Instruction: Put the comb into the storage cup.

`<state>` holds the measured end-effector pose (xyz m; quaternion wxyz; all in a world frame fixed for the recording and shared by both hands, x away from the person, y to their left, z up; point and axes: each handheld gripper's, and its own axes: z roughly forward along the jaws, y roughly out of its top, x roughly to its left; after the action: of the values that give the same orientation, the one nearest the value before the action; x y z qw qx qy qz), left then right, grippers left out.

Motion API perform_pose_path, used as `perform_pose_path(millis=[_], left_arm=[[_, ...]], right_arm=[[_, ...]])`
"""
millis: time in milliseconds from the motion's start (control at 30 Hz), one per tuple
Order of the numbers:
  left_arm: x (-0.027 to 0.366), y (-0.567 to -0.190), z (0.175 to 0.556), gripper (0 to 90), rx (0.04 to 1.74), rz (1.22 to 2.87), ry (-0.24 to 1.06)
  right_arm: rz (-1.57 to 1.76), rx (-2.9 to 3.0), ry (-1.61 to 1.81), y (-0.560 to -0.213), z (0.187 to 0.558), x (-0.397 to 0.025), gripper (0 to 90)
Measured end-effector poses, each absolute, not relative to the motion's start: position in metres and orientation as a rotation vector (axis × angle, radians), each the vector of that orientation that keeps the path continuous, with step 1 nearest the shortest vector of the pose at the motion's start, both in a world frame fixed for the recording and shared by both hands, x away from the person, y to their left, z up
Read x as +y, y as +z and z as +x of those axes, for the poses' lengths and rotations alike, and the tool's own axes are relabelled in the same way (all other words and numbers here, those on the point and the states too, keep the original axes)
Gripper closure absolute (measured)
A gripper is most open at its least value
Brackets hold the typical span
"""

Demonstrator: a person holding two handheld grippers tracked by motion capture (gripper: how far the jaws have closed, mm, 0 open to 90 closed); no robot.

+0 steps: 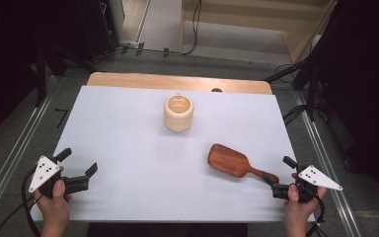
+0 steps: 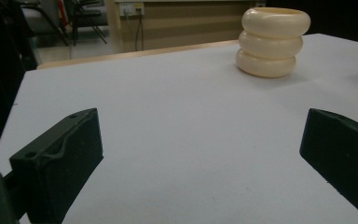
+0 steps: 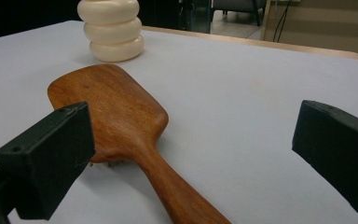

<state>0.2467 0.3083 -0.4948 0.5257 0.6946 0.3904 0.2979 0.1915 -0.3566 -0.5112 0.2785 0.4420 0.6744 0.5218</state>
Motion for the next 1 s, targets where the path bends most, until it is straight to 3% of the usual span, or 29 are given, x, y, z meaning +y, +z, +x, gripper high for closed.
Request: perform_pose_path(millis=[1000], left_arm=[[0.306,-0.496,0.247,0.0,0.922,1.682,0.722]], right_arm=[[1.094,2.119,1.229,-0.460,0.222,-0.342,0.0]])
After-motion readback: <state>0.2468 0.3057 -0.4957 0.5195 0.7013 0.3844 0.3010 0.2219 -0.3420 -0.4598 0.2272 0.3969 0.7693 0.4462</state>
